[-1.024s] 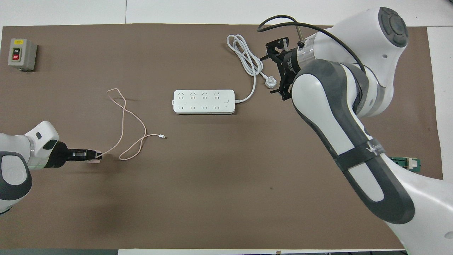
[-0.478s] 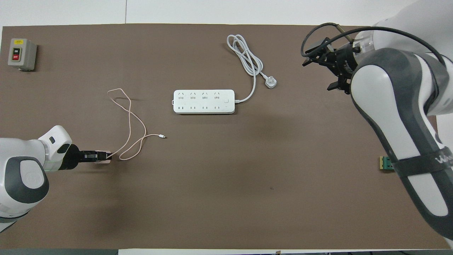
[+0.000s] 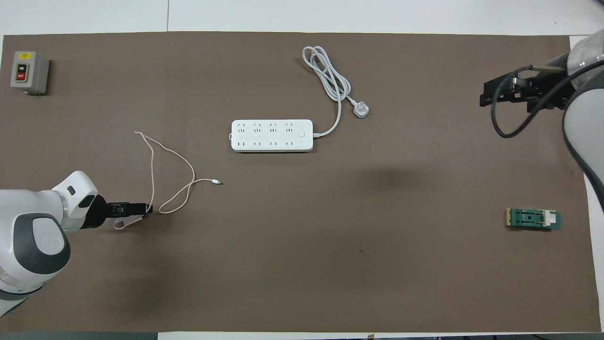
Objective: Unplug charger and place it aside
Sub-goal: 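Lower the charger onto the mat and open the left gripper while the right gripper withdraws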
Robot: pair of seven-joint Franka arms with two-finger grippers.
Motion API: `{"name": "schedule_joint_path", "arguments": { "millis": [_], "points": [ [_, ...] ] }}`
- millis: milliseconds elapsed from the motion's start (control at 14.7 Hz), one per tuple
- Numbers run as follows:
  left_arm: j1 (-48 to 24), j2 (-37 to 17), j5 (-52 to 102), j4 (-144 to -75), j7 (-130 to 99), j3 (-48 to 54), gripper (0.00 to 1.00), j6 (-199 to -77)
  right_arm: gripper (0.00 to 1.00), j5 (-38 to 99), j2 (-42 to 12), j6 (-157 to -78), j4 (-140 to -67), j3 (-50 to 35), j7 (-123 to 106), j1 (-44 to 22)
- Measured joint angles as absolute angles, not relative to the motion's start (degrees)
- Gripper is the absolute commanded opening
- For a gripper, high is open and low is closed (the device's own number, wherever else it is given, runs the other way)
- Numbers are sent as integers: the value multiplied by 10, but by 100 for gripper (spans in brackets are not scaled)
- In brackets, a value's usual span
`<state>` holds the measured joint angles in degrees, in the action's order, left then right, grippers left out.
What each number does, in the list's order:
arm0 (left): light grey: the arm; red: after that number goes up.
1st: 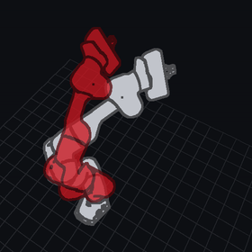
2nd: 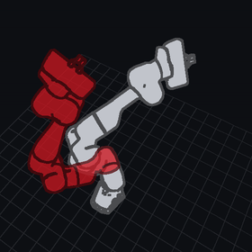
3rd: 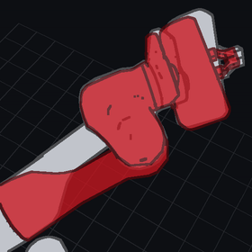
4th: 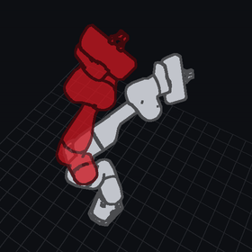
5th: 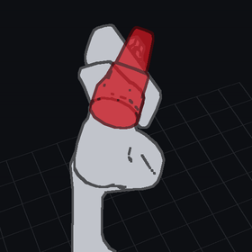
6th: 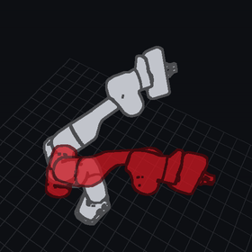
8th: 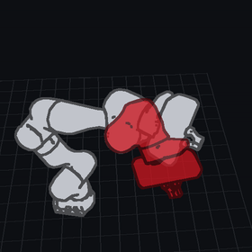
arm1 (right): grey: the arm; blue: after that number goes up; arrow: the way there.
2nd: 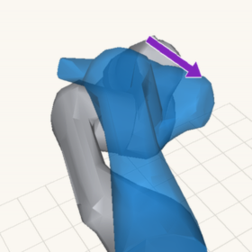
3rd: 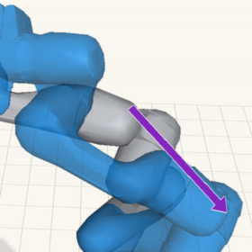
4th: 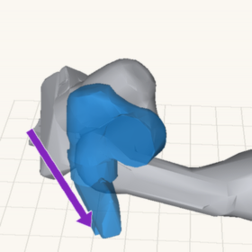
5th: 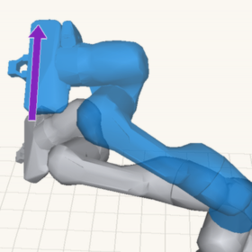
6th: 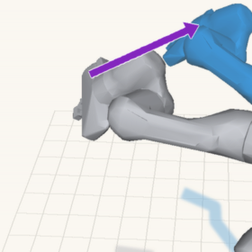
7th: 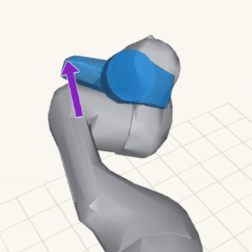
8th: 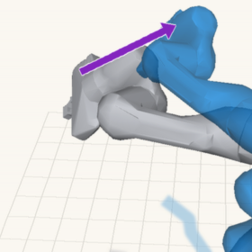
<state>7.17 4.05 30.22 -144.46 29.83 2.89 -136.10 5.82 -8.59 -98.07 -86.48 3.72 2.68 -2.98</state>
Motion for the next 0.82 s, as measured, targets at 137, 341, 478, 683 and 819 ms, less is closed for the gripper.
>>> {"name": "schedule_joint_path", "arguments": {
  "millis": [137,341,478,683,819],
  "points": [
    [72,40,302,-1445,303,26,100,-1364,100,47,-58,-942,-865,37,-13,-19],
    [73,40,302,-1444,309,23,100,-1366,100,40,-19,-889,-865,37,-46,-4],
    [77,39,287,-1440,312,22,100,-1368,100,30,5,-853,-865,37,-58,3],
    [99,39,231,-1420,313,20,100,-1368,100,28,26,-807,-866,37,-70,9],
    [113,39,198,-1399,313,19,100,-1359,100,19,34,-785,-869,37,-70,10]
  ]
}}
